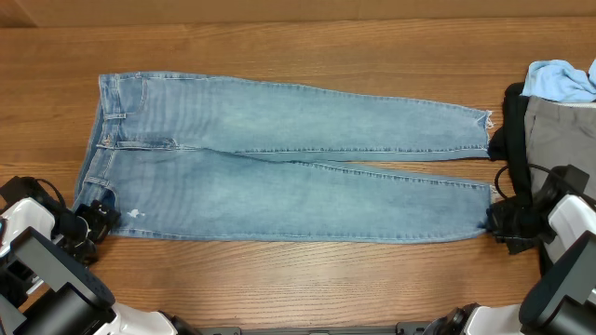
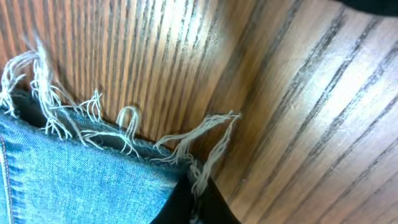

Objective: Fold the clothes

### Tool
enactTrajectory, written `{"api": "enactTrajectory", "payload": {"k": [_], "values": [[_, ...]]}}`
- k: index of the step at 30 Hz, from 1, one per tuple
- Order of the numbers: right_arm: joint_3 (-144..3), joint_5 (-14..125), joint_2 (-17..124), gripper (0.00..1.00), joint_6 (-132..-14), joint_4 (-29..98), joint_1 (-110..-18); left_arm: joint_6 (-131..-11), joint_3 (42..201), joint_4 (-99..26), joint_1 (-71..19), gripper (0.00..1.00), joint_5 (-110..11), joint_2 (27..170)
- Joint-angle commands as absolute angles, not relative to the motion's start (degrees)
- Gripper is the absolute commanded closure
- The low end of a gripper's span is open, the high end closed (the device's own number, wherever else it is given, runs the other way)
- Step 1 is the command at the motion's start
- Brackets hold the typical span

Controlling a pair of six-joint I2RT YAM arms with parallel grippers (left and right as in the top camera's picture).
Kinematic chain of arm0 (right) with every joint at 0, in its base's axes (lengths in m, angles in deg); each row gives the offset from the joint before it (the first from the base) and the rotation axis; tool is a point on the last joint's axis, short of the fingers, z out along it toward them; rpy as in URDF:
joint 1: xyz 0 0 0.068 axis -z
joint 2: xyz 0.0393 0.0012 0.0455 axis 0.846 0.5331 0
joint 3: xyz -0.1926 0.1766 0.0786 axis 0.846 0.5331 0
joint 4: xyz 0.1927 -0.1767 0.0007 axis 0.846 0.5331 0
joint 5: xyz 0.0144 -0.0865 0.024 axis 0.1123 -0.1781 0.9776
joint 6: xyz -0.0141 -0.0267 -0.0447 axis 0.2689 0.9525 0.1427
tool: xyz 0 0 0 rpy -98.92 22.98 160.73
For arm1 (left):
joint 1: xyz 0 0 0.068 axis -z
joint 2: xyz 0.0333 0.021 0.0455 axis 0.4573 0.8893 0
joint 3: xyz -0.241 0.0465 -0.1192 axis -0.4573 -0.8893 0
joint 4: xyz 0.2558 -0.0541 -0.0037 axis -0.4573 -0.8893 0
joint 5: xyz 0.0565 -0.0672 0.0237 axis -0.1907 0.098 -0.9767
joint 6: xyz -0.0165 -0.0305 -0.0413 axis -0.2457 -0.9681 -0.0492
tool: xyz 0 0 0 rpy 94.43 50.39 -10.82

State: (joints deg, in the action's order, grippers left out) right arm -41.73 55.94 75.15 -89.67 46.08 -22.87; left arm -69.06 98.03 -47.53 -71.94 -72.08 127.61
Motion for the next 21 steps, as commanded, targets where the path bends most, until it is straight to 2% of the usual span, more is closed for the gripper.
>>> {"api": "enactTrajectory", "payload": {"k": [1,7,13,18,21], "values": [[-40.7,50.93,78.06,0.96,-89.5,46.91,-23.0,-68.3,98.66,-47.25,-72.25,0.16,-72.7,128.83],[-41.35,50.58,77.95,0.96,-89.52,46.56,-23.06,-68.3,104.72,-51.71,-72.25,0.06,-72.7,128.81],[-41.31,50.56,77.95,0.96,-89.52,46.08,-23.04,-68.34,106.38,-52.06,-72.29,0.04,-75.86,128.79],[-41.31,50.36,77.95,0.96,-89.52,46.05,-23.04,-68.34,106.35,-50.09,-72.29,0.16,-77.15,128.81],[-41.31,50.36,77.95,0.96,-89.52,45.88,-23.04,-68.38,106.35,-48.73,-72.29,0.19,-77.13,128.83]]}}
